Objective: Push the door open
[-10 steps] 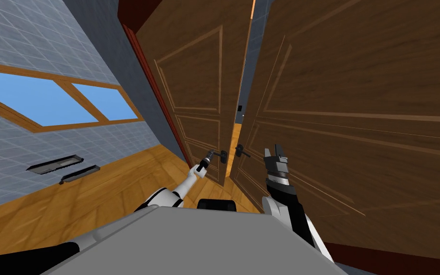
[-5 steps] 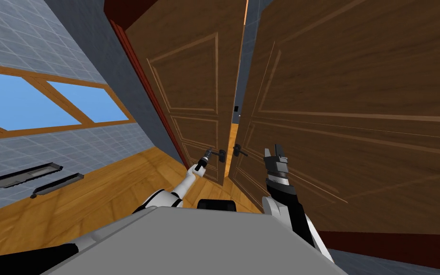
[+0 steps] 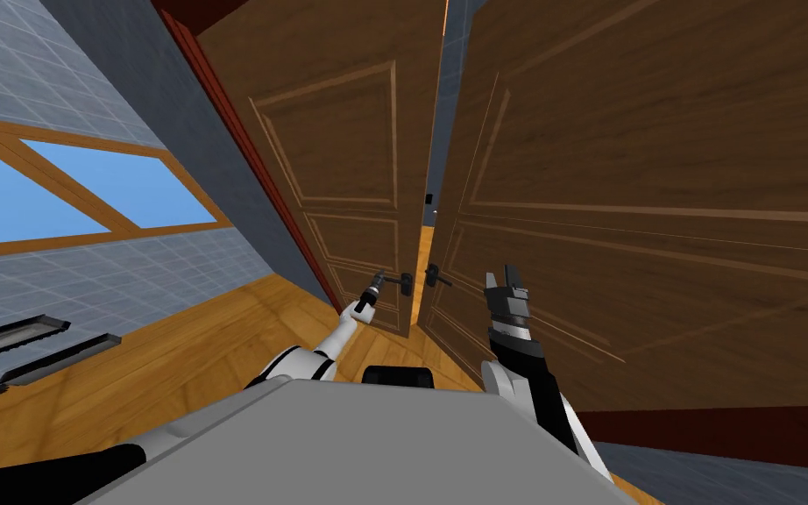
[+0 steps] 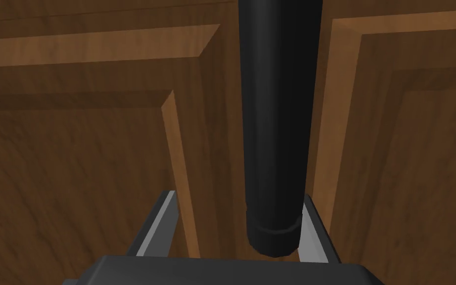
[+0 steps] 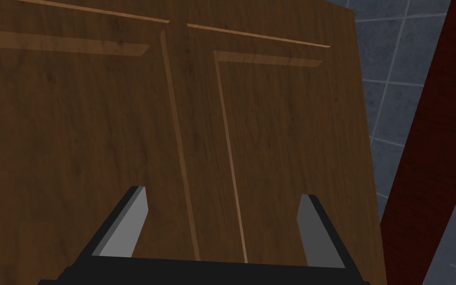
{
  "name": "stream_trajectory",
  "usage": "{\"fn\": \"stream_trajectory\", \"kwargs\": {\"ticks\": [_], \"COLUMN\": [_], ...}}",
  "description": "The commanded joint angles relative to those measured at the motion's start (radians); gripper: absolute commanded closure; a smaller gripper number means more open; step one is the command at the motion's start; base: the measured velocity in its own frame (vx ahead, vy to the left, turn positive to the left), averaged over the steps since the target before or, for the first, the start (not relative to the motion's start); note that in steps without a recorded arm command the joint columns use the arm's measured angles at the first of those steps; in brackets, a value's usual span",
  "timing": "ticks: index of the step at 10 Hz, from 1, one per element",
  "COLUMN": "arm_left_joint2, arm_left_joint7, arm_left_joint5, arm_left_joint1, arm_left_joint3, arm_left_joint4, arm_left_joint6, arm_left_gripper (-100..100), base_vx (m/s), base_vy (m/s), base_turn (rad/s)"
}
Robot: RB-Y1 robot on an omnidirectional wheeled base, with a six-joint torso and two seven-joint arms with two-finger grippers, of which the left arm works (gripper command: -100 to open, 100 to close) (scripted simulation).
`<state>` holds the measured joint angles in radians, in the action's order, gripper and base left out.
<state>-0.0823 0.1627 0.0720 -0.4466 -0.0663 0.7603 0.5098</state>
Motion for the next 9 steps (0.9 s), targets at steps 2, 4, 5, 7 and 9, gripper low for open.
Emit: {"fn": "stream_trajectory", "kwargs": {"ticks": [2, 4, 5, 7, 9], "arm_left_joint2": [-0.013, -0.015, -0.011, -0.001, 0.016], "arm_left_joint7": [-0.011, -0.050, -0.028, -0.027, -0.027], "arm_left_joint5": [-0.003, -0.018, -0.011, -0.011, -0.012], "arm_left_joint1": [-0.006, -0.007, 0.024, 0.026, 0.029], "arm_left_joint3": [0.021, 0.075, 0.040, 0.033, 0.022], "arm_left_joint4": [0.033, 0.033, 0.061, 0.051, 0.038], "arm_left_joint6": [-0.006, -0.002, -0.038, -0.054, -0.075], "arm_left_gripper": [100, 100, -100, -100, -100], "base_vx": [0.005, 0.041, -0.134, -0.234, -0.246], "base_vy": [0.007, 0.048, -0.041, -0.079, -0.122], "base_turn": [0.025, -0.109, -0.068, 0.008, -0.026]}}
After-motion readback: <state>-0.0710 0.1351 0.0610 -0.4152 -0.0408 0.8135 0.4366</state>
